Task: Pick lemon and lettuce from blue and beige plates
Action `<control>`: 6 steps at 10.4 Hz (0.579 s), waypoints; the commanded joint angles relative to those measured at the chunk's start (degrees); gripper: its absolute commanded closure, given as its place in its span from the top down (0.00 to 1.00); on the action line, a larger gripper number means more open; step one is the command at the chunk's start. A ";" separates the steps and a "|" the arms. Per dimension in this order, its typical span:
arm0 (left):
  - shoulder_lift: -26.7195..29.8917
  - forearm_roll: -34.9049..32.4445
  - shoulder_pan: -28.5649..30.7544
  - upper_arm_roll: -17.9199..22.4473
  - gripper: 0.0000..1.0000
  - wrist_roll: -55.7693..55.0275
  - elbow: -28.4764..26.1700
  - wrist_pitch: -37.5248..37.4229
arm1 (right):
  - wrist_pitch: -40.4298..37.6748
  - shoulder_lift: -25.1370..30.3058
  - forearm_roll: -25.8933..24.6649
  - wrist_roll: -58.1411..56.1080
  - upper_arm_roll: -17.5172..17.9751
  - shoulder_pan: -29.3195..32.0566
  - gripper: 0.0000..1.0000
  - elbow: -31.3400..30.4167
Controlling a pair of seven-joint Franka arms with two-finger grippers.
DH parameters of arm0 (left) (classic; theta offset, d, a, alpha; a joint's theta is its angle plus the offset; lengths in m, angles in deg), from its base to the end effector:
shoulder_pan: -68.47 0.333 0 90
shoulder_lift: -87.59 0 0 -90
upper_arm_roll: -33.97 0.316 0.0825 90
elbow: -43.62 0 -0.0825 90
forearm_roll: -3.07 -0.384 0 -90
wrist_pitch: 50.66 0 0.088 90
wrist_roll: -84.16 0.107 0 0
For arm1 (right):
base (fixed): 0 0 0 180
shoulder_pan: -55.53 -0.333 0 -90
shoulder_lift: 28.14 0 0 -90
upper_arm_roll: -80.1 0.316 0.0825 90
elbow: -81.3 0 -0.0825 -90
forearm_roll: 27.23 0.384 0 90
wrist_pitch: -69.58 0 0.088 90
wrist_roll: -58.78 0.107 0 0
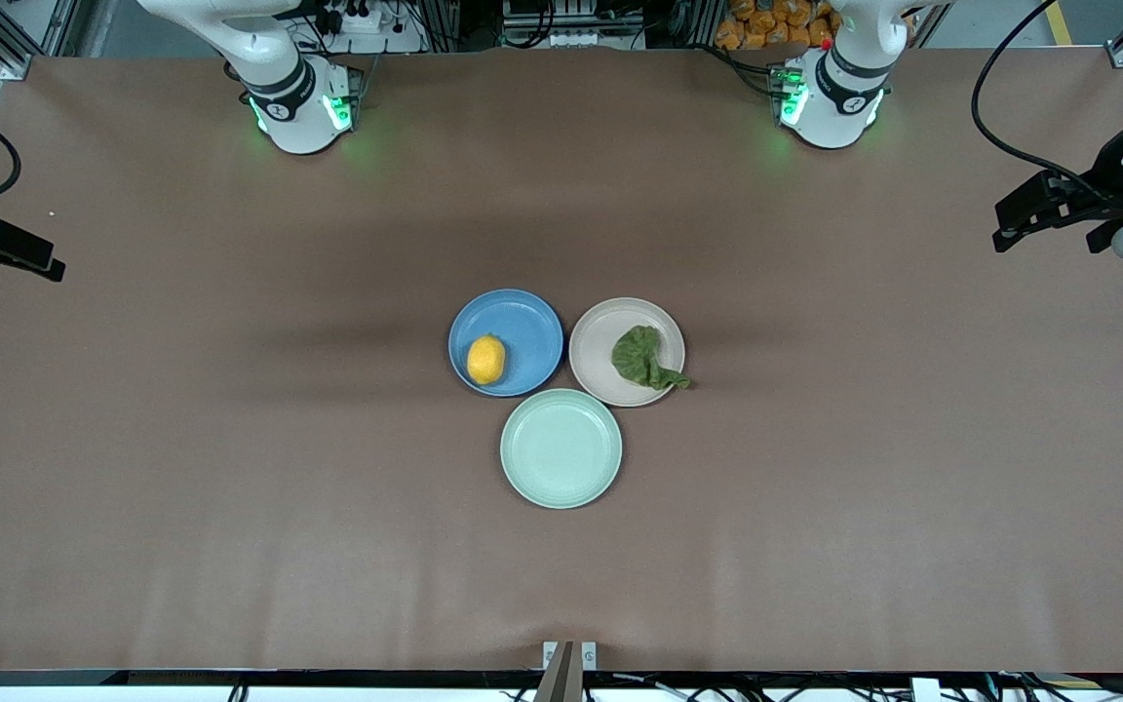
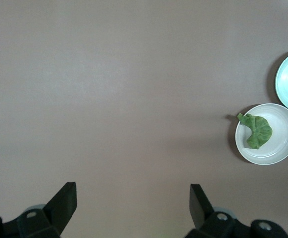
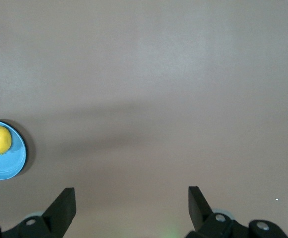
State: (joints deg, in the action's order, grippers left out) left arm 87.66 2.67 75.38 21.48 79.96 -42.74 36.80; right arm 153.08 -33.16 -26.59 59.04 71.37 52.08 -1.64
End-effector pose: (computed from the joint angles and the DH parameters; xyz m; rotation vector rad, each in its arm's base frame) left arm 0.5476 -0.0528 0.6511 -3.1357 0.0372 -0.0328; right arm 0.5679 -0.0470 0.6237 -3.1345 0.1502 0.1206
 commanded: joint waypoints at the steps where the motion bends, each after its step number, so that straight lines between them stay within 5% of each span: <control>1: 0.28 -0.22 0.30 0.02 1.00 1.30 0.14 -0.71 | 2.09 3.07 0.15 -0.52 0.83 1.08 1.00 -4.15; 6: -2.34 0.74 -0.58 -0.86 1.00 -1.50 -1.43 -0.62 | 2.28 3.34 0.15 -0.52 2.84 3.26 1.00 -4.25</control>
State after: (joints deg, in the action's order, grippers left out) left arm 86.85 2.67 75.20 21.18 79.75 -43.67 36.60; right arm 154.52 -31.63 -26.59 59.04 71.97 52.91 -3.96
